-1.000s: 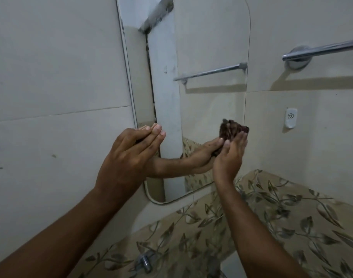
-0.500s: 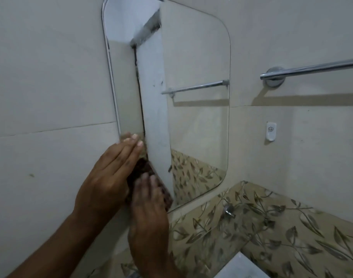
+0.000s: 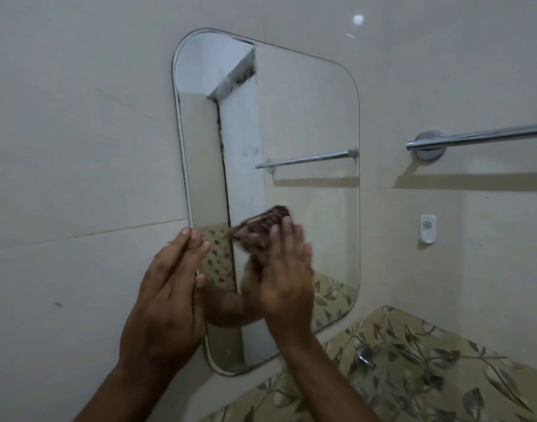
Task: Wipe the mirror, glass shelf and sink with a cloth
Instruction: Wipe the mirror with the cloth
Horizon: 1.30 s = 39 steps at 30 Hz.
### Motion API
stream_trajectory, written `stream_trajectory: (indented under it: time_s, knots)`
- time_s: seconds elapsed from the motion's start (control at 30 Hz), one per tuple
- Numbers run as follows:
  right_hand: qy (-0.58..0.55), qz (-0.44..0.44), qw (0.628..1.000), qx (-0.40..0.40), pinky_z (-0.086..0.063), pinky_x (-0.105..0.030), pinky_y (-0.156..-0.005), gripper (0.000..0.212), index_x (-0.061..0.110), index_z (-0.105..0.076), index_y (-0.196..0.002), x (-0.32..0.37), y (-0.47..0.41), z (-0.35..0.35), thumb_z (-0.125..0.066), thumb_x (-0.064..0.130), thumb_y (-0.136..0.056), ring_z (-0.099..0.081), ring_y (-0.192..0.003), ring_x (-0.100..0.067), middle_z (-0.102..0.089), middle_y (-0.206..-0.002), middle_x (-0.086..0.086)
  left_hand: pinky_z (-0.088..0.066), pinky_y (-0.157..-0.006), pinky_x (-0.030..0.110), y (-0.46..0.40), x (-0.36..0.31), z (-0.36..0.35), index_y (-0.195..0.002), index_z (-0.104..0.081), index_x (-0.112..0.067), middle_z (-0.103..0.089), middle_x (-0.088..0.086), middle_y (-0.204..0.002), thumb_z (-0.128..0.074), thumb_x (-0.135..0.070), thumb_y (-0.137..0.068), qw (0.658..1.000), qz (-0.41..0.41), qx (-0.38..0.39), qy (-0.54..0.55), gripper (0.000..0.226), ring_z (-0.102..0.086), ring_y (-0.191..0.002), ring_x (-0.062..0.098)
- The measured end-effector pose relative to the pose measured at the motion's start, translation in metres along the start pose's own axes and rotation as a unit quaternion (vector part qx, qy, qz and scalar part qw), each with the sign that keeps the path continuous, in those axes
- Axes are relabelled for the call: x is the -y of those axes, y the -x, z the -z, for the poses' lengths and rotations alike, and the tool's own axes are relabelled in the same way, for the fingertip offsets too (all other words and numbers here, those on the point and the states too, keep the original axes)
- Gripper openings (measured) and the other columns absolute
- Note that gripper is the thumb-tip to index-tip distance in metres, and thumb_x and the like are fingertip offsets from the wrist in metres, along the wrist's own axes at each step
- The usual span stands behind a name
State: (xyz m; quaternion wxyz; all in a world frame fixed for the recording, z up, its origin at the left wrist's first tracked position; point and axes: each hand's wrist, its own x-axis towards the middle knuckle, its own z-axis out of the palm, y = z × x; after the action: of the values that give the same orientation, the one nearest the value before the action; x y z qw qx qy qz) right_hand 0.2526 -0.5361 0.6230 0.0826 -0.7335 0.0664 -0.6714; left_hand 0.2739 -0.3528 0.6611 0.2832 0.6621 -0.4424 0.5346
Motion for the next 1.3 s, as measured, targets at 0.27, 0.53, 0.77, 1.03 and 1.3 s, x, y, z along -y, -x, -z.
stream_trajectory:
  time_s: [0.27,0.53,0.77,1.03,1.3]
  knots:
    - [0.014,-0.292,0.955,-0.058,-0.033,-0.049,-0.117,0.058,0.020,-0.020,-0.156,-0.100,-0.049,-0.001,-0.021,0.045,-0.104,-0.020,-0.151,-0.020,-0.019,-0.165,0.002,-0.040,-0.106,0.055,-0.001,0.004,-0.006,-0.134,-0.050,0.003,-0.044,0.017,-0.147,-0.046,-0.001,-0.091,1.000,-0.017,0.015,-0.001,0.043,-0.038,-0.140,0.028]
    - [0.021,-0.139,0.990,-0.027,-0.047,-0.046,-0.108,0.054,0.013,-0.028,-0.155,-0.015,-0.043,0.000,-0.034,0.037,-0.106,-0.024,-0.150,-0.023,-0.026,-0.162,-0.003,-0.038,-0.110,0.049,-0.002,0.006,-0.008,-0.134,-0.051,0.001,-0.049,0.016,-0.143,-0.045,-0.003,-0.094,0.999,-0.028,0.016,-0.022,0.041,-0.038,-0.140,0.027]
    - [0.042,0.098,0.994,0.010,-0.038,-0.058,-0.109,0.046,0.007,-0.046,-0.145,0.075,-0.030,-0.001,-0.047,0.025,-0.103,-0.032,-0.145,-0.038,-0.041,-0.153,-0.013,-0.048,-0.093,0.036,-0.021,0.001,0.019,-0.112,-0.066,0.001,-0.067,0.017,-0.107,-0.051,-0.007,-0.094,0.999,-0.005,-0.046,-0.020,0.025,-0.060,-0.101,0.029]
    - [-0.067,0.158,0.985,0.028,-0.028,-0.057,-0.116,0.053,-0.003,-0.038,-0.147,0.075,-0.053,-0.002,-0.054,0.008,-0.098,-0.017,-0.150,-0.038,-0.028,-0.158,-0.022,-0.039,-0.106,0.038,-0.097,0.024,0.051,-0.138,-0.046,0.001,-0.057,0.018,-0.133,-0.048,-0.010,-0.098,0.990,-0.041,-0.061,-0.120,0.041,-0.050,-0.126,0.030]
    - [-0.028,0.129,0.991,-0.023,-0.027,-0.055,-0.118,0.068,0.000,-0.034,-0.149,0.041,-0.083,-0.007,-0.063,0.015,-0.090,-0.019,-0.151,-0.032,-0.026,-0.160,-0.016,-0.025,-0.114,0.040,-0.105,0.023,0.041,-0.150,-0.025,-0.006,-0.024,0.010,-0.159,-0.032,-0.023,-0.102,0.959,-0.058,0.062,-0.269,0.052,-0.011,-0.150,0.021]
